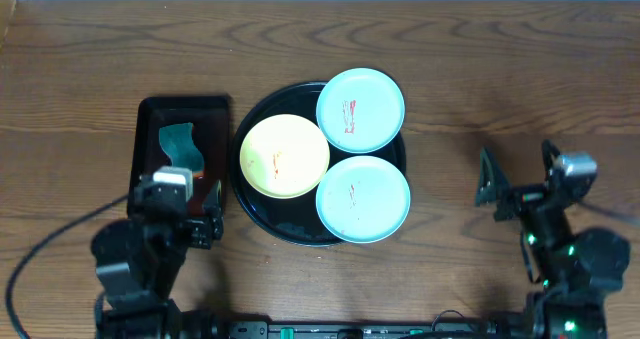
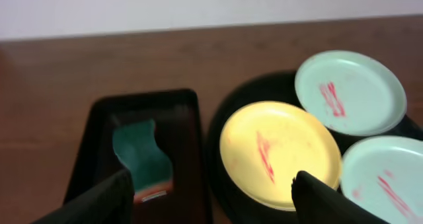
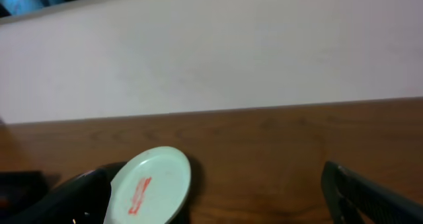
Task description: Clean dirty plates on tray and stack at the side
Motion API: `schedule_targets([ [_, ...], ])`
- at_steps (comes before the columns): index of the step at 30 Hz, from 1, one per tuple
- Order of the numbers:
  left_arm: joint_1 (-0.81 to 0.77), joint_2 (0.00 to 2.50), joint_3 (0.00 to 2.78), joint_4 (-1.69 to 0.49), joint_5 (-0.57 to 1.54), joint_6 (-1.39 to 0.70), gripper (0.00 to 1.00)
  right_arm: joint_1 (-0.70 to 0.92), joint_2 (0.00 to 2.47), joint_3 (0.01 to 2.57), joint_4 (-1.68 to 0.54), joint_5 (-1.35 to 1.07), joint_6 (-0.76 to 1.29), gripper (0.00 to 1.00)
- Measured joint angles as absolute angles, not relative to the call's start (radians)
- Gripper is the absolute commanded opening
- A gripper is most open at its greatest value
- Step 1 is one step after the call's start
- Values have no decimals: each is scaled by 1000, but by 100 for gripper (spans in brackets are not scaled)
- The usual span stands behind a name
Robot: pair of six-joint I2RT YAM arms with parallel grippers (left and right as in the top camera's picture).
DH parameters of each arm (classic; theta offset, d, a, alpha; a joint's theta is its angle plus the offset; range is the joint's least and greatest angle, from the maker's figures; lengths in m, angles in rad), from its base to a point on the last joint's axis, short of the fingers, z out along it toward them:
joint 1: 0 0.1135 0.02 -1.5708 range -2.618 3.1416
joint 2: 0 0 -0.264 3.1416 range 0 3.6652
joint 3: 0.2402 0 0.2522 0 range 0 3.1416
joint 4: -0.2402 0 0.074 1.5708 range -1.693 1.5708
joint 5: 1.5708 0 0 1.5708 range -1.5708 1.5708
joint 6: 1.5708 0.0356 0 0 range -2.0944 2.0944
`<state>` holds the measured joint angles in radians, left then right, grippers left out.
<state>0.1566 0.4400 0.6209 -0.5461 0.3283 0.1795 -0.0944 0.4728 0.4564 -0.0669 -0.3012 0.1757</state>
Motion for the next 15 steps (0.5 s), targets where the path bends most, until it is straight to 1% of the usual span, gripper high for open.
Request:
schedule_targets([
  [5,157,603,783,-672,342,179,77,-94,654,628,-209,-335,167,99],
  [10,157,802,981,-848,378,179,77,-94,860,836,-422,-352,117,99],
  [15,157,978,1143,-953,441,179,77,-94,1052,1049,-628,-361,64,99],
])
